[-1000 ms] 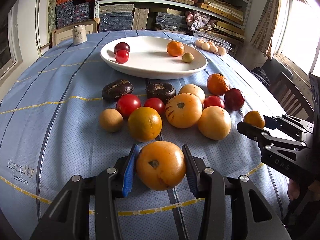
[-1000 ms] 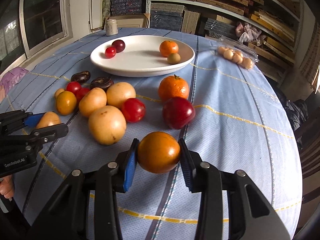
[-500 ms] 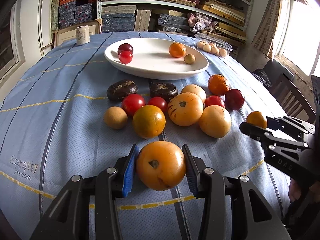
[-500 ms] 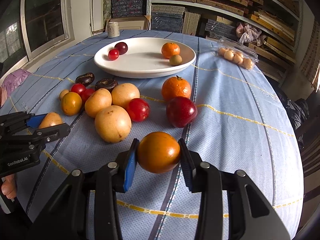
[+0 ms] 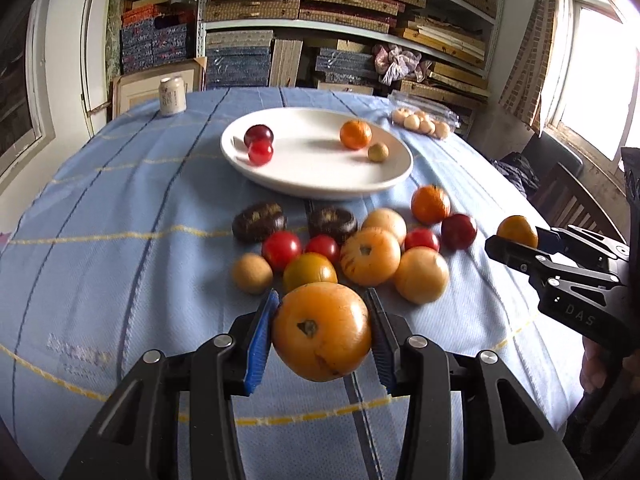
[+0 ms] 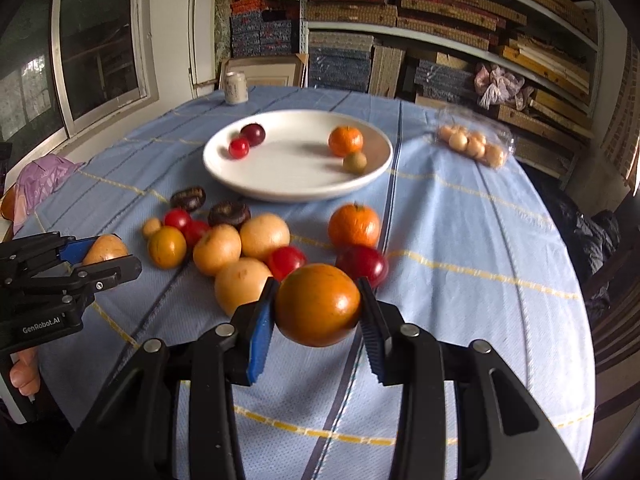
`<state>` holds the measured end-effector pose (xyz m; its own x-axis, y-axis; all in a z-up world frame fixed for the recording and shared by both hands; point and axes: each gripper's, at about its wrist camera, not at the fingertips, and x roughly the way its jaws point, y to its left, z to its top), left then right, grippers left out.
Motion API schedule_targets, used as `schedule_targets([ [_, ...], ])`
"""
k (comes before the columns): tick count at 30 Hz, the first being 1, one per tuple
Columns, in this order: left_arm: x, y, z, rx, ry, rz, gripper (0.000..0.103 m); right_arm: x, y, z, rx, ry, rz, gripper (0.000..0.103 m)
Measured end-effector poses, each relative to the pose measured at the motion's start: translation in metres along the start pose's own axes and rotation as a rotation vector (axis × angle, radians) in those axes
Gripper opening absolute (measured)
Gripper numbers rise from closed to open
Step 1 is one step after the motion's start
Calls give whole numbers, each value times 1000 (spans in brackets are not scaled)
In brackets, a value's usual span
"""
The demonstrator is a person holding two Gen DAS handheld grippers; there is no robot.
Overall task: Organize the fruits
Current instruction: 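Carry the persimmons toward the white plate with both tools, then lower both persimmons onto the plate and open both tools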
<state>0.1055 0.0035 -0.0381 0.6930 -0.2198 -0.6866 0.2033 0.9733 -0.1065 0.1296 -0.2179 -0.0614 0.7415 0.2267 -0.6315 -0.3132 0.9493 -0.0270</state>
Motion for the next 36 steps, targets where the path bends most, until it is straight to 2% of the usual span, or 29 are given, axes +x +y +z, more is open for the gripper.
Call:
schedule_targets([
  [9,2,5,48,2,-38,13,44,-9,-16,48,-11,-70,-18,38],
  [16,25,12,89,8,-35,36,44,6,-23,85,-16,-81,-8,38],
  [25,85,30,133,-7,28,57,44,77,-31,129,3,-11,9,39],
  [36,144,46,150,-8,103,102,44,158,-44,144,31,104,-3,39],
])
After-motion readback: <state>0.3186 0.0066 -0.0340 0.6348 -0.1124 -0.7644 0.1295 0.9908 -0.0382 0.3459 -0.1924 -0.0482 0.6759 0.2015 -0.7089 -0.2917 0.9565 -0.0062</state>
